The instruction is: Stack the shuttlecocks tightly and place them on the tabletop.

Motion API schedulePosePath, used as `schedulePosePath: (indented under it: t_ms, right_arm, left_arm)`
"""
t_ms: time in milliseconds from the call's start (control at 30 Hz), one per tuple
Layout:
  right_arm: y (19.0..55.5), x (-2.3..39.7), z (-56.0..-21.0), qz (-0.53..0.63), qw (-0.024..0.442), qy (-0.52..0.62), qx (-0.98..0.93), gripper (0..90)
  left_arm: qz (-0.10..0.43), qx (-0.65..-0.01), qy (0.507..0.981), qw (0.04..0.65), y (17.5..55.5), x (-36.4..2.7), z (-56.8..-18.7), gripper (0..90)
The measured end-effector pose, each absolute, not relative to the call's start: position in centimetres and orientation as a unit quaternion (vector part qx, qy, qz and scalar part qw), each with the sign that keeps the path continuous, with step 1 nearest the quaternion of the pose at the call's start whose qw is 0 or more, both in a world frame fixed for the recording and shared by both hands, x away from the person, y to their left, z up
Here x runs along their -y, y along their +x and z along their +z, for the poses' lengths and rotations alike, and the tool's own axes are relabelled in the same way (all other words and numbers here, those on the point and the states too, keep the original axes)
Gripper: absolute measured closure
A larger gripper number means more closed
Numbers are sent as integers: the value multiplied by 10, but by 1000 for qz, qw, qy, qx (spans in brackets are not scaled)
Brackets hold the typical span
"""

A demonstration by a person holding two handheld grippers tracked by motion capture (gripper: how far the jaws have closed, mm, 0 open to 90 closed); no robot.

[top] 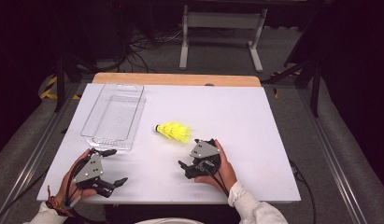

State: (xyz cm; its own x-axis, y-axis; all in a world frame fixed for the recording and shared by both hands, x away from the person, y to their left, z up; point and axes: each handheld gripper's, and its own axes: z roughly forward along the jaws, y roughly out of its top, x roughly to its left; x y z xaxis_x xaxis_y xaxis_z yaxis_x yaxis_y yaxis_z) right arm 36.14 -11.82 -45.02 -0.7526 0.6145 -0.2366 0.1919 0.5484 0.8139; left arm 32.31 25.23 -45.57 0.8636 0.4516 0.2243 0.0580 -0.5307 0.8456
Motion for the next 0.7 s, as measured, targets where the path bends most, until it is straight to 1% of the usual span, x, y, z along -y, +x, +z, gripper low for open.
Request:
schedulePosePath:
  t_ms: [100, 433, 700]
  right_arm:
    - [363, 116, -450, 418, 249, 243, -839, 82]
    - [373, 108, -451, 416, 255, 253, -836, 100]
    - [384, 99, -453, 405, 230, 264, -845, 127]
  left_arm:
    - [213, -150, 848, 461, 323, -252, -456, 30]
    - [212, -150, 849, 460, 323, -252, -456, 30]
    - [212, -150, 850, 458, 324, -252, -457, 30]
